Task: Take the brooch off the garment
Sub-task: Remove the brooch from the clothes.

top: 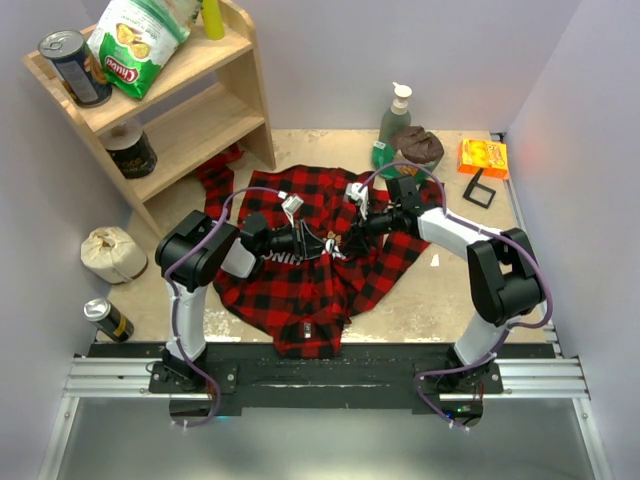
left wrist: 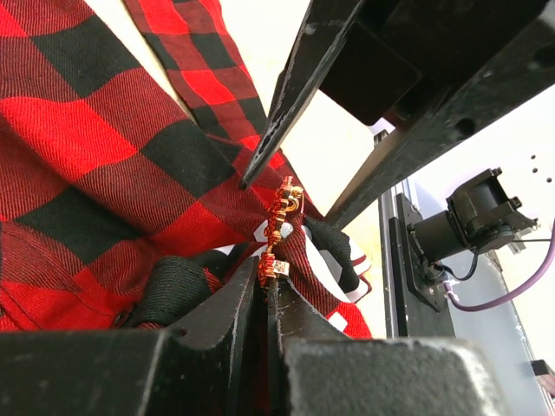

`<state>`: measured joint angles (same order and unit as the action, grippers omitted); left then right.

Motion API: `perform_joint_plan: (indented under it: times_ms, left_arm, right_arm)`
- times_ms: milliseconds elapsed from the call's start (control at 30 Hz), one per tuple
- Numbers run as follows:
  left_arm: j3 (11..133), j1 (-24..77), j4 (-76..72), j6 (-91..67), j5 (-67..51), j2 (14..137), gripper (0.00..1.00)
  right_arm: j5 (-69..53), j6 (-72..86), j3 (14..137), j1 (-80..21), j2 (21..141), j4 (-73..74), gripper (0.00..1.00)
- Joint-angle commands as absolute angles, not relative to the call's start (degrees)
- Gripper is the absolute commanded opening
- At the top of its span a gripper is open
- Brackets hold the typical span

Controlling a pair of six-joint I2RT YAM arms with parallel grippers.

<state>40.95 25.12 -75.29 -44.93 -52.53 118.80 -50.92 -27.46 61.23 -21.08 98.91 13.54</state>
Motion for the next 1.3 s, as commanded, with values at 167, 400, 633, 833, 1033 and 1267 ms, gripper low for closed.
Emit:
perform_joint_plan:
  times_ms: [167, 400, 633, 833, 1033, 1267]
  left_arm:
    - [42.80, 24.70, -108.81, -46.23, -53.17, 116.19, 0.00]
    - [43.07, 24.70, -108.90, -46.49, -53.26, 115.49, 0.00]
    - [42.71, 24.61, -108.90, -46.58, -53.53, 114.87, 0.00]
    - [43.07, 24.61, -108.90, -47.19, -53.88, 114.35, 0.00]
    - [43.33, 24.61, -108.81, -47.46, -54.05, 114.52, 0.00]
    - [43.51, 24.61, -108.81, -47.72, -54.14, 114.52, 0.00]
  right_arm:
    - [-60.64, -26.81, 60.11, -20.83, 97.20, 3.51, 0.50]
    - [-64.16, -26.02, 61.35, -20.74, 100.81, 4.57, 0.46]
    - [-65.29, -24.97, 61.61, -18.99, 101.95, 3.17, 0.43]
    - [-68.90, -24.70, 64.51, -18.11, 104.76, 6.32, 0.34]
    - [-71.37, -24.26, 66.97, -18.11, 106.26, 7.21, 0.29]
    - [-73.21, -22.24, 67.68, -18.19, 107.66, 6.24, 0.25]
